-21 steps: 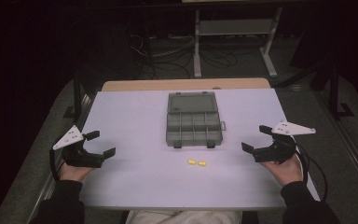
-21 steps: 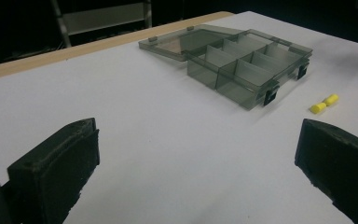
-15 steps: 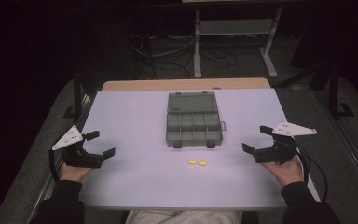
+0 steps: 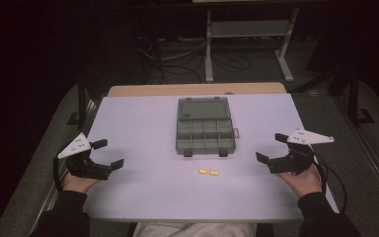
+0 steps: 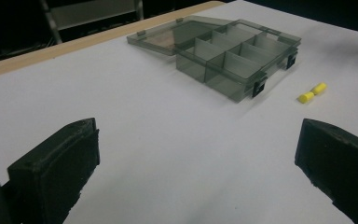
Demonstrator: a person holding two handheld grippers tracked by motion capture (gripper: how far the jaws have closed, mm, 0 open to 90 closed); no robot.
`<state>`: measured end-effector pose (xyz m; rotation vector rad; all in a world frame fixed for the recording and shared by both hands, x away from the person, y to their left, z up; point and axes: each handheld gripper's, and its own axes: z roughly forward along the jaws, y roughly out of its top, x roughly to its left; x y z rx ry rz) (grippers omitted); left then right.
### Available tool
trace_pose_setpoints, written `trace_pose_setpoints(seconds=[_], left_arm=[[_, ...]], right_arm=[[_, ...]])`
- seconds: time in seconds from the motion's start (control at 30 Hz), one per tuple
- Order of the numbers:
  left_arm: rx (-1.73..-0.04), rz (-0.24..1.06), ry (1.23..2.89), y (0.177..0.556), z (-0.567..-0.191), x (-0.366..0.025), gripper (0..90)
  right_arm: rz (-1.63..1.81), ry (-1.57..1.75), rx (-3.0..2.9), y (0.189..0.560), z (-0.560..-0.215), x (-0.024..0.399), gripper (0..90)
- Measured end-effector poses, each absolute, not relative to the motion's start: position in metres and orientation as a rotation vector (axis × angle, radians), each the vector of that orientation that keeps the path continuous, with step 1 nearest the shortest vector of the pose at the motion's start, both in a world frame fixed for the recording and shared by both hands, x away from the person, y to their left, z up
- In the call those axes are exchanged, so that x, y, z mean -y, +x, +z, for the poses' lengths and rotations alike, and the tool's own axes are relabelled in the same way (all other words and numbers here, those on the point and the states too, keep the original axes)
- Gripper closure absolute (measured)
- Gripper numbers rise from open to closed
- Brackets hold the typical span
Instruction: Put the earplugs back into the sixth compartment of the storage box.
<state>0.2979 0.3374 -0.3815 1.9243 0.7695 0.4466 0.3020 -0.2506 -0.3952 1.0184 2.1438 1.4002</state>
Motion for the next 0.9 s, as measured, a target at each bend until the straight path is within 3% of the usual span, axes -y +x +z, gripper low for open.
trace_pose_setpoints(seconds=[0.9], left_arm=[[-0.594,0.403,2.145,0.324,-0.350,-0.279,0.0]], right_arm=[[1.401,1.000,-2.179,0.301,-0.395,0.248,0.0]])
